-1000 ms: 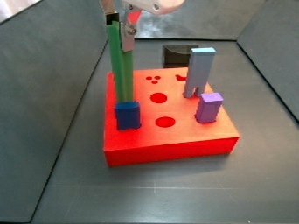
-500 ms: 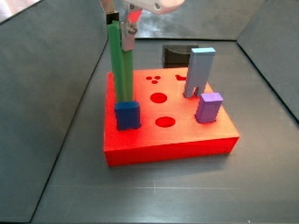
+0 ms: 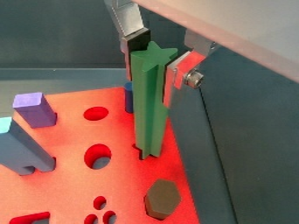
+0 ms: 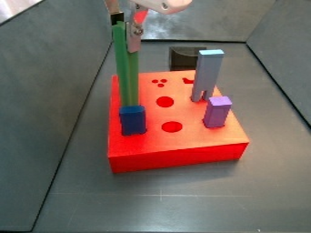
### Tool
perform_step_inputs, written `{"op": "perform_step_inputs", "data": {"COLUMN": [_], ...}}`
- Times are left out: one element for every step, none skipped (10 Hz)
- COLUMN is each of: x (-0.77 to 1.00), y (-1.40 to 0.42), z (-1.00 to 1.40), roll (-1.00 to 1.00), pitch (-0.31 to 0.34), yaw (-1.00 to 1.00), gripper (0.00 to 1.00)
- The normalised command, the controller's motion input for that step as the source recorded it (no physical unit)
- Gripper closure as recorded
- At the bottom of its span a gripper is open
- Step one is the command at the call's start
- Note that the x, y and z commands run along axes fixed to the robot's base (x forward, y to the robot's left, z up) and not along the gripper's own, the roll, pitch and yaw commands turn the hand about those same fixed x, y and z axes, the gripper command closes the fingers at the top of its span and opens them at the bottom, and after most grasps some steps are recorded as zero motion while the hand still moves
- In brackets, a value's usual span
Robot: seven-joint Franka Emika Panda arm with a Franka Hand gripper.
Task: Pick up the star object. Move up. Move to above the board. Insert the star object.
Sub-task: Insert the star object.
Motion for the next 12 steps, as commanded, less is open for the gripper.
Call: {"op": "perform_step_inputs", "data": {"x": [0.18, 0.11, 0.11, 0.09, 0.0, 0.0, 0.0, -0.02, -0.02, 0.03, 0.14, 0.0], "y": [0.17, 0.02, 0.0, 0.0, 0.0, 0.0, 0.0, 0.0, 0.0, 0.24, 0.47, 0.31], "z": [-0.57, -0.62, -0.61, -0.59, -0.13, -0.06, -0.61, -0.81, -0.8, -0.95, -1.0, -0.98], "roll": [0.0, 0.0, 0.0, 0.0, 0.0, 0.0, 0.06, 0.1, 0.09, 0.06, 0.07, 0.08], "pitch": [0.0, -0.083, -0.077, -0.074, -0.1, 0.0, -0.184, -0.21, -0.219, -0.12, -0.02, -0.09], "yaw": [0.05, 0.0, 0.0, 0.0, 0.0, 0.0, 0.0, 0.0, 0.0, 0.11, 0.24, 0.19], "gripper": [1.0, 1.0, 1.0, 1.0, 1.0, 1.0, 1.0, 1.0, 1.0, 1.0, 1.0, 1.0]}}
